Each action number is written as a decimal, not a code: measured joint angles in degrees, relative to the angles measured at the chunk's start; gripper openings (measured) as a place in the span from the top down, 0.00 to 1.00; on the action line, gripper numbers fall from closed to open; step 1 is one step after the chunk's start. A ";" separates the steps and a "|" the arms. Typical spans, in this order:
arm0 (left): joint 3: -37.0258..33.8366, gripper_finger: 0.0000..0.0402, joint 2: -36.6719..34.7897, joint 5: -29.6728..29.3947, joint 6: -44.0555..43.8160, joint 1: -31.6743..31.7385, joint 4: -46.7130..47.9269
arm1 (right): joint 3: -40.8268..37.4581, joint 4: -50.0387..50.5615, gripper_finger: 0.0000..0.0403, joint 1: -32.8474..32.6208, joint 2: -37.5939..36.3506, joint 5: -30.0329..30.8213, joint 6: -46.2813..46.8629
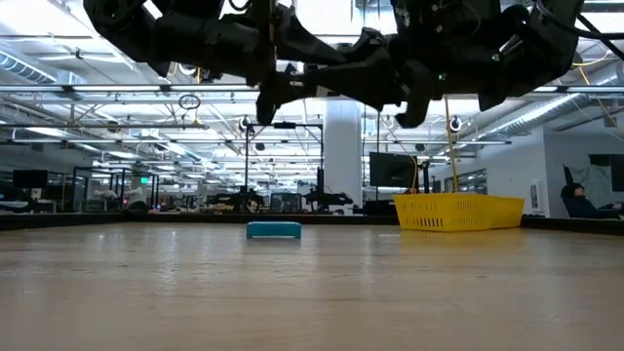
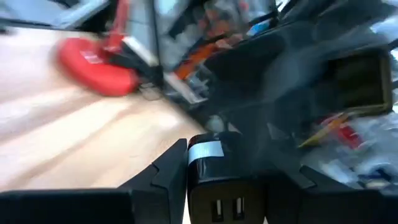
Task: Pick & Place Office items
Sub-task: Put the black charger adapter into the top yellow basket
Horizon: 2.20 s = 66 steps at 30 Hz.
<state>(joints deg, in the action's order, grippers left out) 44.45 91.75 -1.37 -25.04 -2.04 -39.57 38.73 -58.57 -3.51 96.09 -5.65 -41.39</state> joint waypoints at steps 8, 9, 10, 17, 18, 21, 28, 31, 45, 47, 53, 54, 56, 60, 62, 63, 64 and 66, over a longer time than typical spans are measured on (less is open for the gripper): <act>0.09 0.56 -6.01 -1.43 21.30 -0.20 -0.93 | -0.03 9.21 0.66 0.07 -1.09 0.77 6.68; 0.09 0.56 -7.21 -1.44 22.84 -0.41 -0.63 | -0.27 11.62 0.66 0.07 -1.79 2.18 7.58; 0.11 0.56 -8.48 -1.49 24.10 -0.58 -0.76 | -0.63 13.88 0.66 0.26 -2.03 3.08 8.53; 0.06 0.56 -13.49 -1.83 29.22 -1.16 9.80 | -2.87 18.10 0.66 4.04 -8.90 7.19 15.37; 0.19 0.56 -13.98 -1.83 29.12 -1.15 10.50 | -4.03 19.07 0.66 5.10 -10.30 7.16 16.32; -1.28 0.56 -14.87 -1.88 28.84 -0.87 12.09 | -7.15 17.86 0.66 8.88 -14.54 7.32 18.69; -11.12 0.56 -14.79 -3.91 27.50 0.12 -0.20 | -16.65 17.41 0.66 22.86 -24.97 16.18 26.62; -15.67 0.56 -14.67 -6.64 24.90 1.12 -4.58 | -20.27 17.34 0.66 31.18 -28.70 18.83 30.40; -19.63 0.56 -13.99 -10.75 13.88 2.35 -7.34 | -27.09 17.69 0.66 53.32 -30.39 14.56 43.32; -19.63 0.56 -13.99 -10.73 13.89 2.34 -7.34 | -27.11 18.16 0.66 53.81 -30.40 14.57 43.32; -19.63 0.56 -13.97 -10.73 13.89 2.29 -7.01 | -27.11 19.08 0.66 54.55 -30.32 14.55 43.32; -19.63 0.56 -13.98 -10.73 13.89 2.29 -7.01 | -27.11 19.13 0.66 54.55 -30.32 14.54 43.32; -19.63 0.56 -13.97 -10.73 13.95 2.29 -7.01 | -27.11 19.40 0.66 54.55 -30.32 14.53 43.31; -19.63 0.56 -13.97 -10.73 13.97 2.29 -6.97 | -27.11 19.46 0.66 54.68 -30.29 14.73 43.05; -19.63 0.56 -13.97 -10.73 13.95 2.29 -6.95 | -27.11 19.52 0.66 55.05 -30.29 15.53 42.84; -19.63 0.56 -13.97 -10.73 13.91 2.29 -6.88 | -27.11 19.60 0.66 55.25 -30.29 15.87 42.91; -19.63 0.56 -13.97 -10.73 13.87 2.29 -6.78 | -27.11 19.63 0.66 55.44 -30.29 14.91 43.10; -19.63 0.56 -13.97 -10.73 13.83 2.29 -6.46 | -27.11 18.75 0.66 55.78 -30.27 7.19 43.01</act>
<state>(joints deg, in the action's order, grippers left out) 24.82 77.78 -12.10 -11.21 0.25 -46.03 11.62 -39.82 52.27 65.82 1.54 1.62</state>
